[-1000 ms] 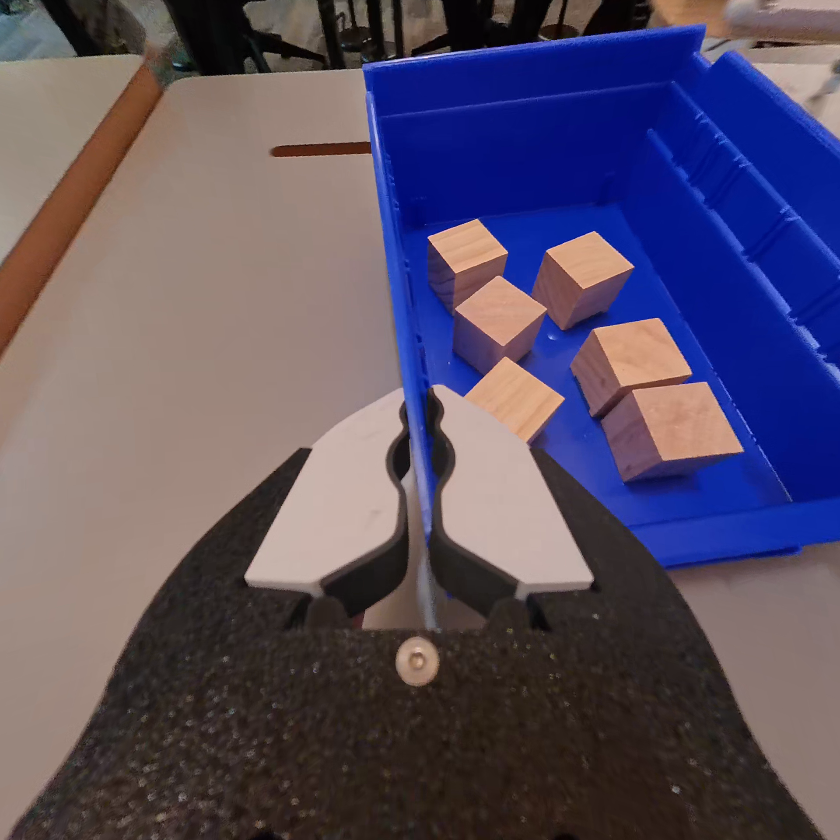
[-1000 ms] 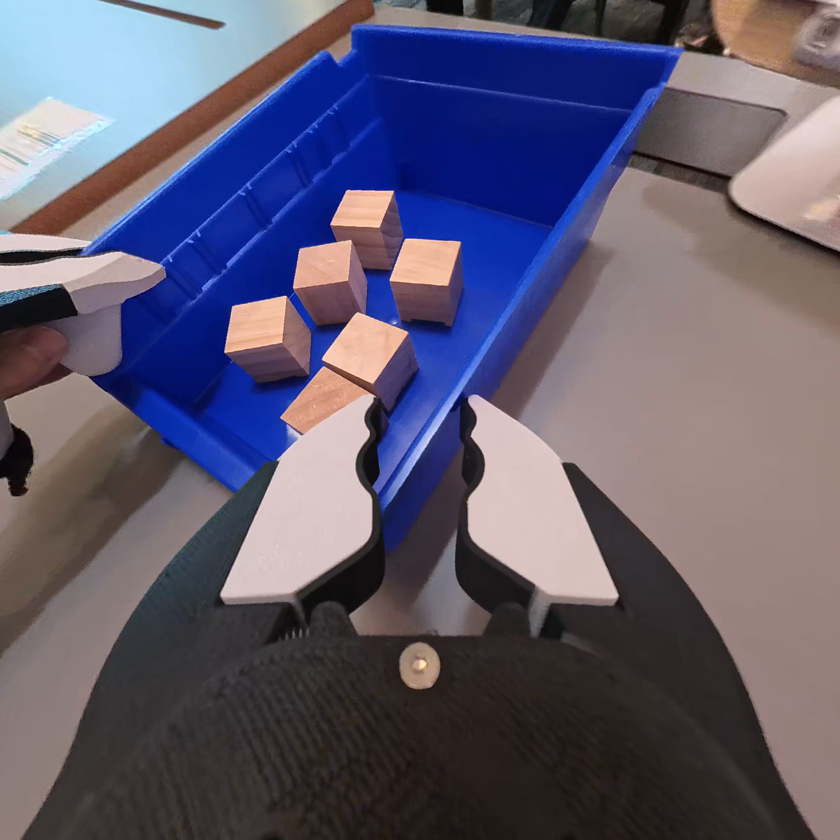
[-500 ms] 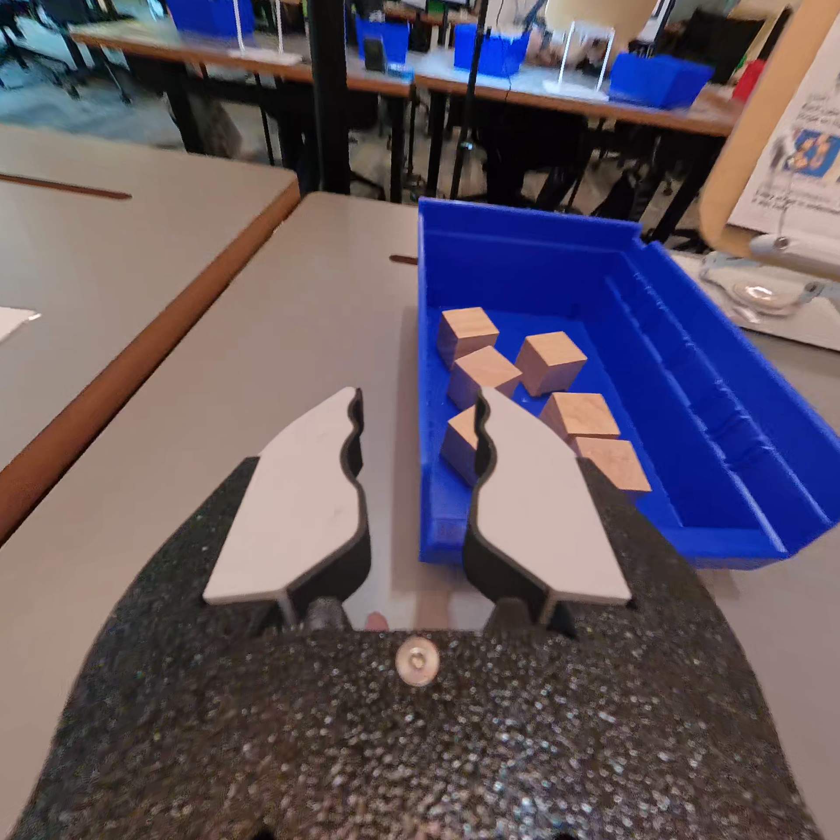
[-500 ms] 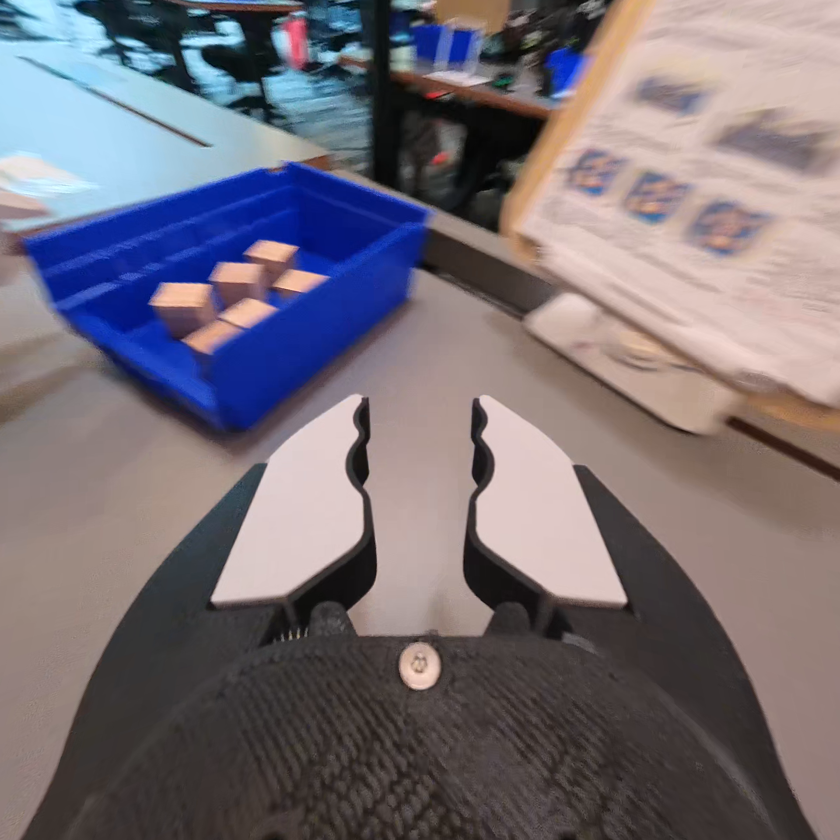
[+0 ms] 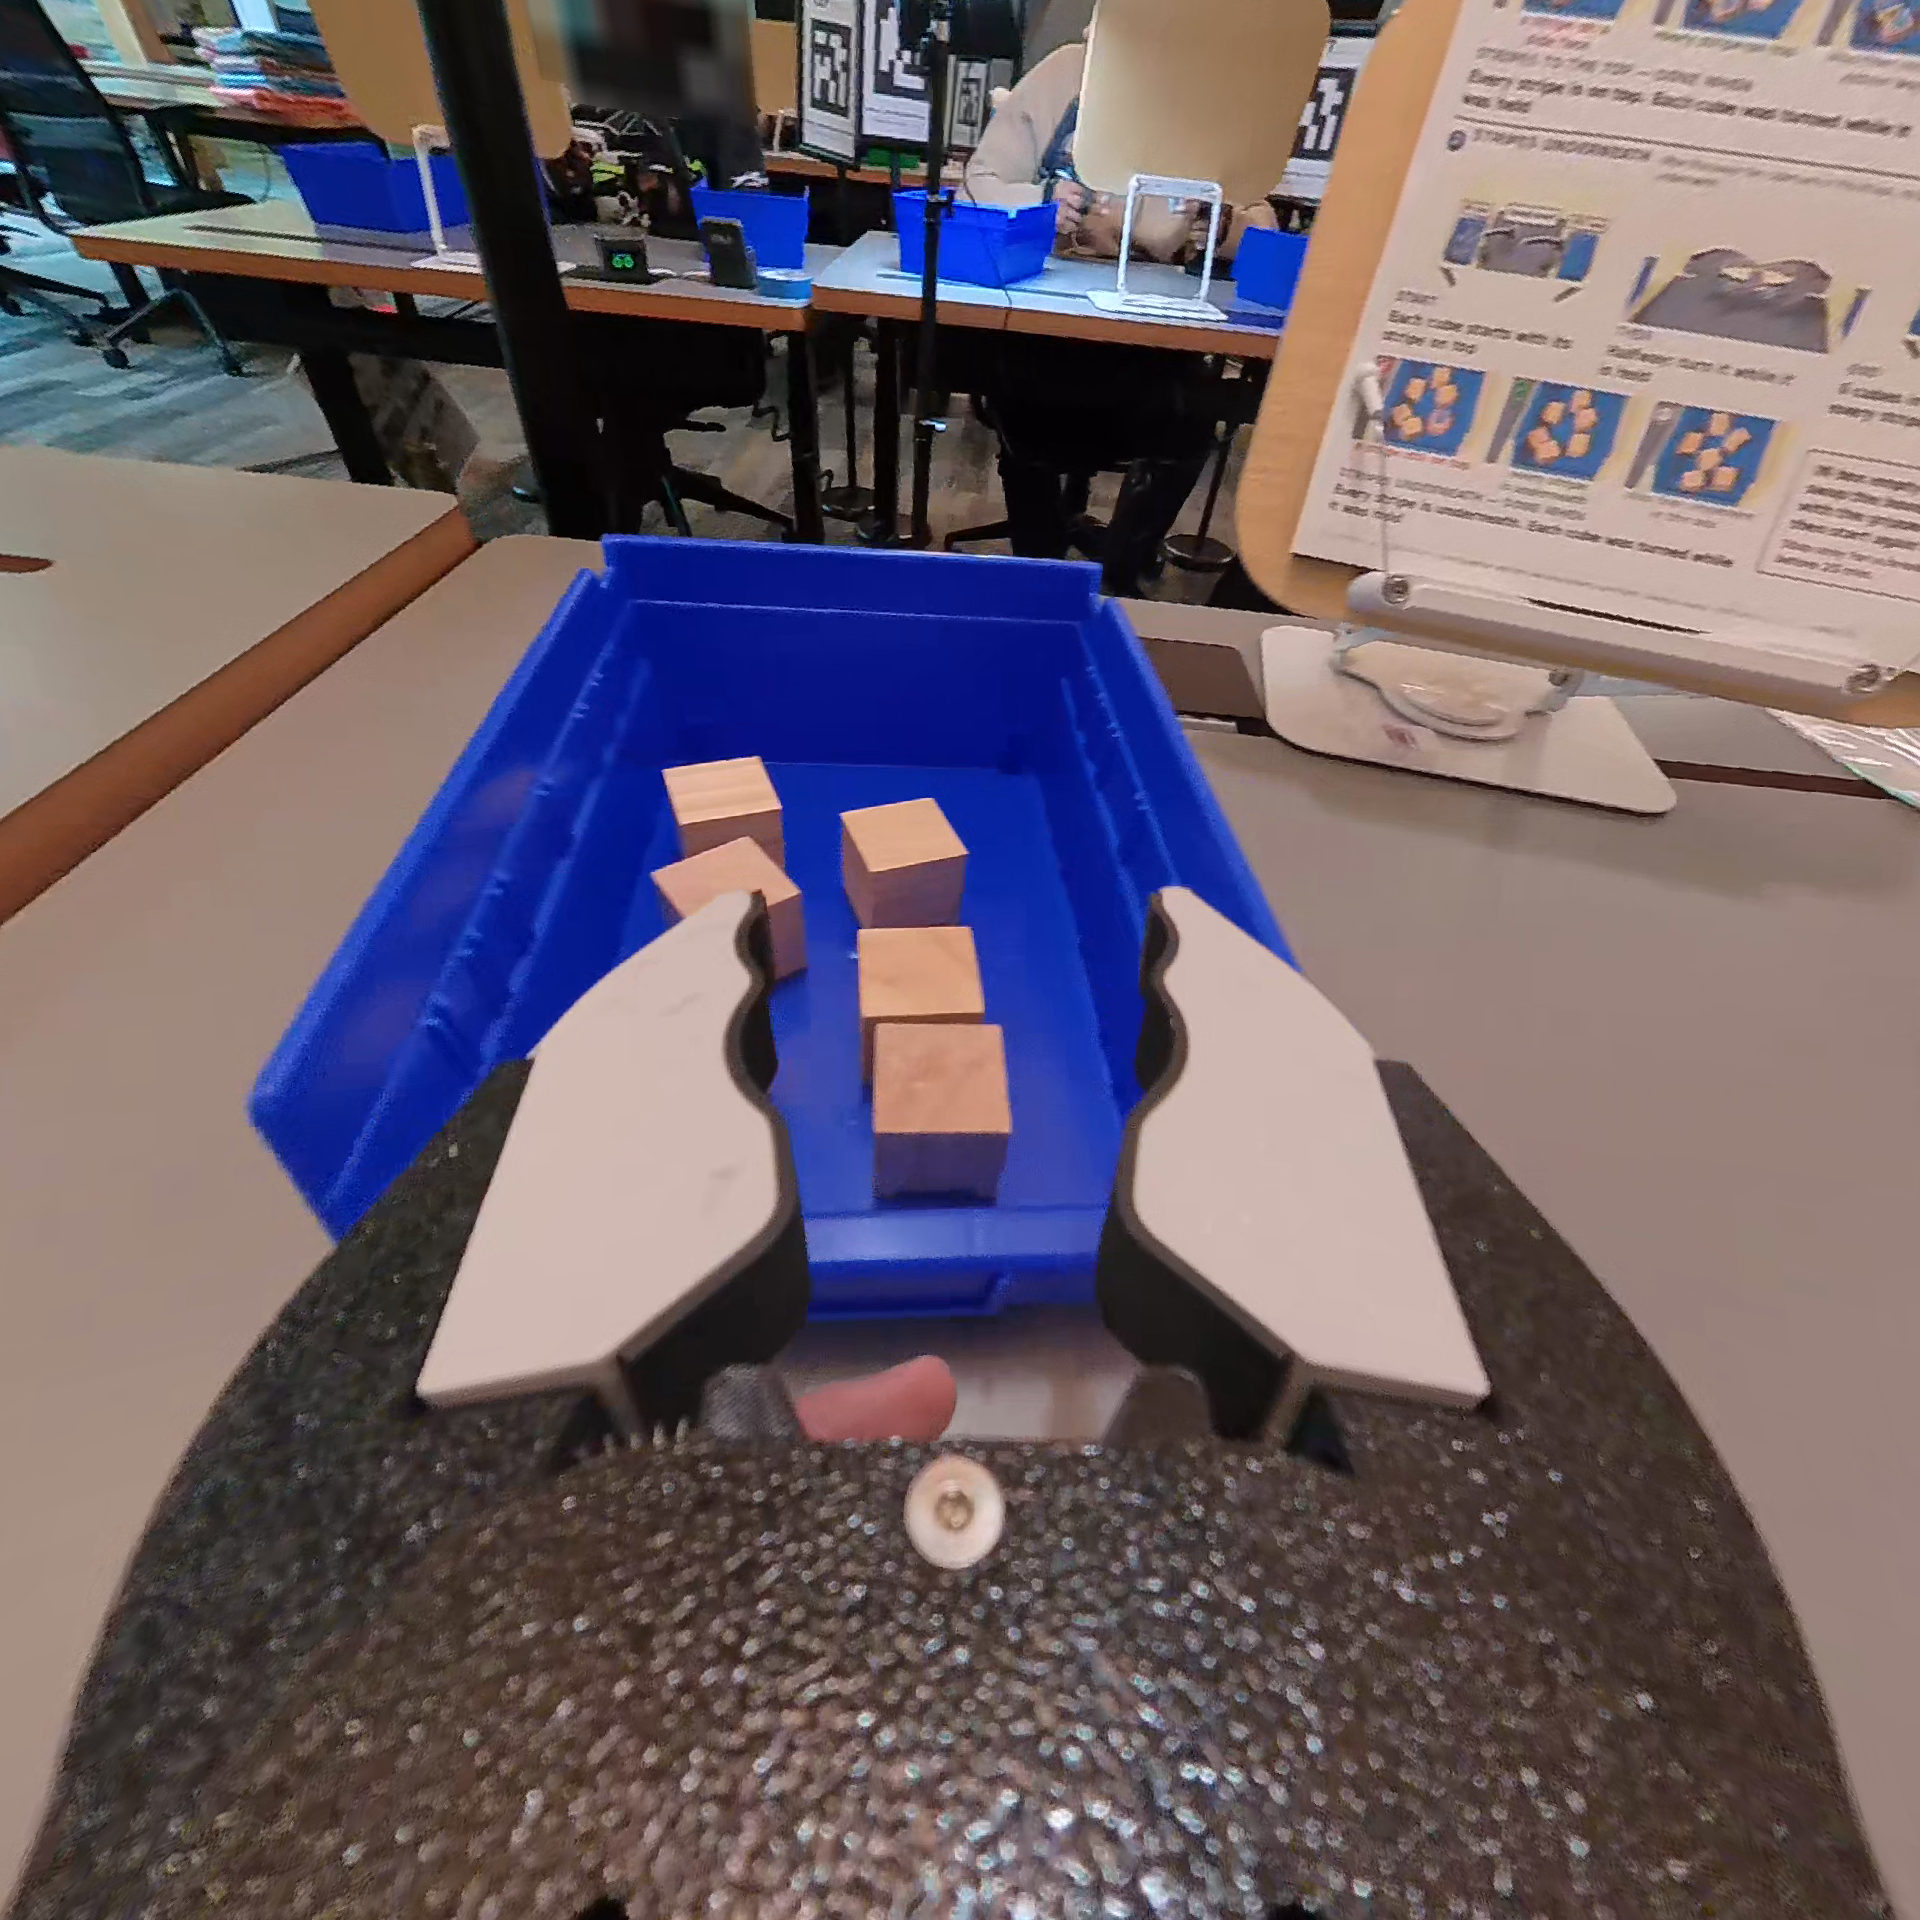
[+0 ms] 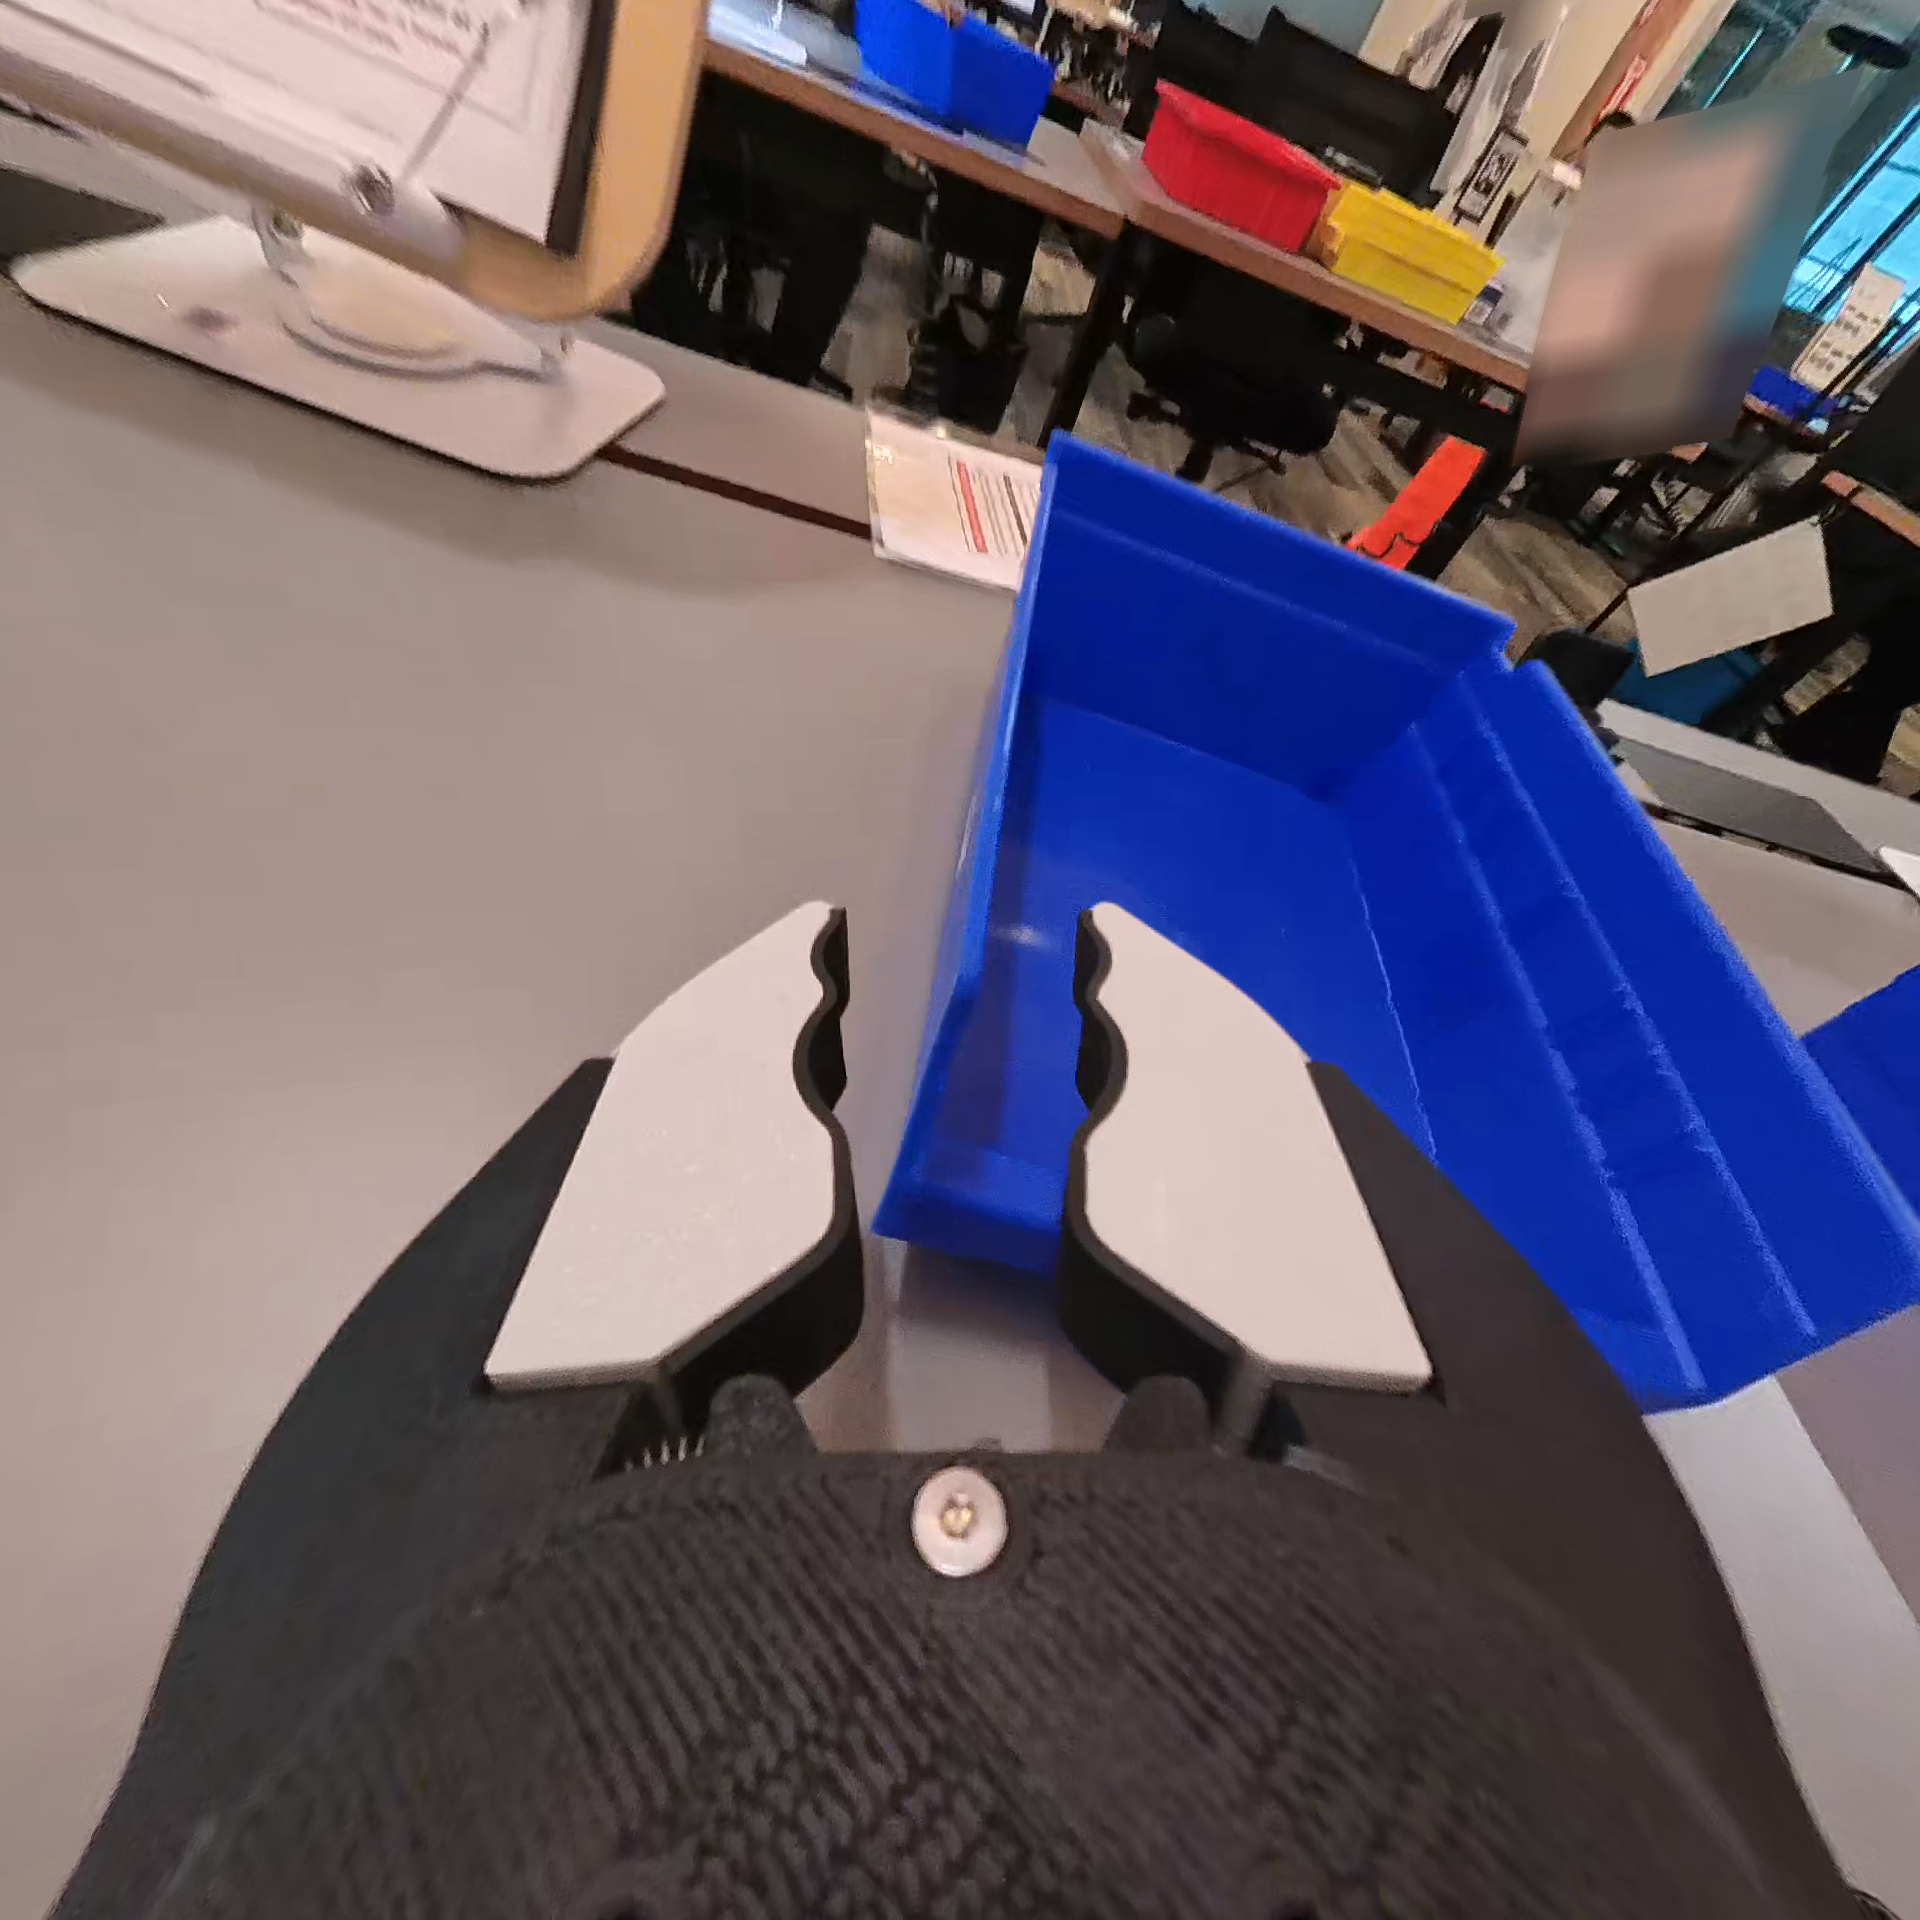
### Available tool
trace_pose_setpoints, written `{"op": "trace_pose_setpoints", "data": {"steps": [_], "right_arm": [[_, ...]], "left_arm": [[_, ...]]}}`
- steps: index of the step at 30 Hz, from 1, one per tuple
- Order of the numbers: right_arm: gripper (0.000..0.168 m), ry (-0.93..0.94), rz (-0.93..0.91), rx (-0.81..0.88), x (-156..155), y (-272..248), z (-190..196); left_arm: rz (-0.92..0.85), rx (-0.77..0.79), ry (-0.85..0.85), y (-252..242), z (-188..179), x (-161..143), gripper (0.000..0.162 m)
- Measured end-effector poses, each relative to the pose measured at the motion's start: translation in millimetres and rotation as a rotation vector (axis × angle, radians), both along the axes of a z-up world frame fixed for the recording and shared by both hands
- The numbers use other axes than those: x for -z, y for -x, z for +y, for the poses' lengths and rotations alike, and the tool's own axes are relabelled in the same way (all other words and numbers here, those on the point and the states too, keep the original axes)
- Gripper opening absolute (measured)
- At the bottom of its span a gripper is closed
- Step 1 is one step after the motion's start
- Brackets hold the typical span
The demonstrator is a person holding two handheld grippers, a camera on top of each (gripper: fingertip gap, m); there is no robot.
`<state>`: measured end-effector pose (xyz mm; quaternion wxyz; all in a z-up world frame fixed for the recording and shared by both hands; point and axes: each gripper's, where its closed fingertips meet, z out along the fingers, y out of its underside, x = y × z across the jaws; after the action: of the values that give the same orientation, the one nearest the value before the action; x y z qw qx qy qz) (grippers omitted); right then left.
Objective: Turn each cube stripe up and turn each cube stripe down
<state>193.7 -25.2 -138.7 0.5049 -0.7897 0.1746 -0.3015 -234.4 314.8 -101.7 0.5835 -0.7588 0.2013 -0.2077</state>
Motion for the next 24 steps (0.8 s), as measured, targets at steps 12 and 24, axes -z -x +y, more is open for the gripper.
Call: {"op": "trace_pose_setpoints", "data": {"steps": [12,24], "right_arm": [[0.041,0.026,-0.004,0.033,24.4,-27.0,-11.7],[0.034,0.029,0.048,0.06,27.5,-51.5,-23.8]], "left_arm": [[0.048,0.059,0.03,-16.7,-20.0,12.5,0.067],[0.053,0.076,0.076,-10.7,-17.8,26.6,0.069]]}}
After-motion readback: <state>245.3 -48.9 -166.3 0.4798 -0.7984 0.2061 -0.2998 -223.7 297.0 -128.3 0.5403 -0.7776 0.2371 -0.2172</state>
